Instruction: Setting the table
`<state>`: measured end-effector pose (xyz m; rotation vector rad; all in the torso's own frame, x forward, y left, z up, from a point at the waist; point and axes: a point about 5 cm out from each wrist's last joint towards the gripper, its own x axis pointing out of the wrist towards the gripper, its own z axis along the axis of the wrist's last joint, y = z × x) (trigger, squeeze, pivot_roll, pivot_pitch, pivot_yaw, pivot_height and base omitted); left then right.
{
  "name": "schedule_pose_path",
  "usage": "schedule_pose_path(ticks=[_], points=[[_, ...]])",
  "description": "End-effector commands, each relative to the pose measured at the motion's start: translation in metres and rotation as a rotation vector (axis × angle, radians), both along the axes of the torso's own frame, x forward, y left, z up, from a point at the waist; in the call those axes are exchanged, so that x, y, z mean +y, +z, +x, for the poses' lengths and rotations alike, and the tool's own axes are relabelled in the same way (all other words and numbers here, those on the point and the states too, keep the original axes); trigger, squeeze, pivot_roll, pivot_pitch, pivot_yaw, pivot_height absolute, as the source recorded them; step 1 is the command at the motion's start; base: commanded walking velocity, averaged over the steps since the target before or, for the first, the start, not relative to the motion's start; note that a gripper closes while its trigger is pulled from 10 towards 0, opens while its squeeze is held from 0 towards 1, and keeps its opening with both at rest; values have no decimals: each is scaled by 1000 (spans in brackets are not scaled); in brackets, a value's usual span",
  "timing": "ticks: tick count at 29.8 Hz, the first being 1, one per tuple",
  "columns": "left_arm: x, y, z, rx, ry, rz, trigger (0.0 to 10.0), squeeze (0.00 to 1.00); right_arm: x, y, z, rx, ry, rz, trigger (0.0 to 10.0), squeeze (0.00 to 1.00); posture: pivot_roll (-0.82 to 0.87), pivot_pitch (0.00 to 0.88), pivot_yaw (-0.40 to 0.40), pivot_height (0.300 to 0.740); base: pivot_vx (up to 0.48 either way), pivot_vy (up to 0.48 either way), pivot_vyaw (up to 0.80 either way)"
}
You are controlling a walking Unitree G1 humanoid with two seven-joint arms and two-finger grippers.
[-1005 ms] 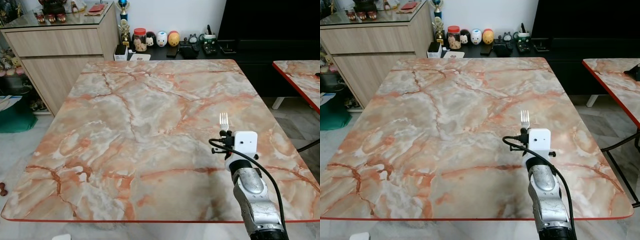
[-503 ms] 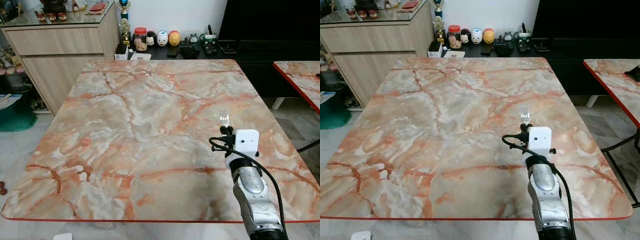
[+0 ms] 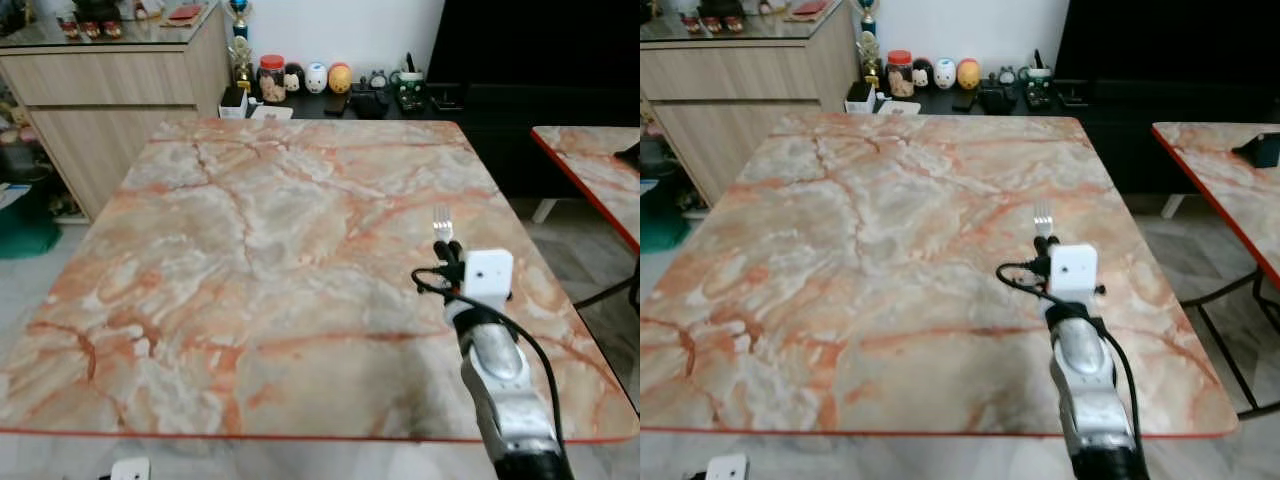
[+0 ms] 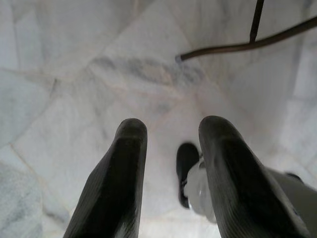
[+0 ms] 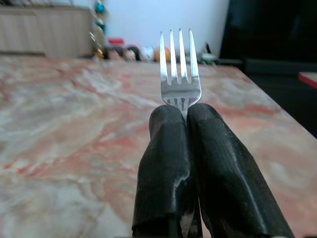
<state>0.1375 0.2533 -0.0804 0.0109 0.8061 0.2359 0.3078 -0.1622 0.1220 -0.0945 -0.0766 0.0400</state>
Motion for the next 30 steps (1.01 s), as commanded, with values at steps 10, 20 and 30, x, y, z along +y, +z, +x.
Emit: schedule_pose_path(ticks=[10, 20, 30], points=[[-8, 1, 6, -17, -34, -10, 10000, 0, -4, 14, 2, -61, -4, -18, 10000, 0, -39, 0, -1, 724, 0, -302, 0], [-10, 0, 6, -19, -32, -14, 10000, 0, -3, 16, 2, -67, 3, -26, 10000, 0, -36, 0, -6, 724, 0, -299, 0], [-10, -1, 3, -11, -18, -20, 10000, 0, -2, 21, 4, -79, 2, -29, 10000, 0, -35, 0, -11, 724, 0, -301, 0]])
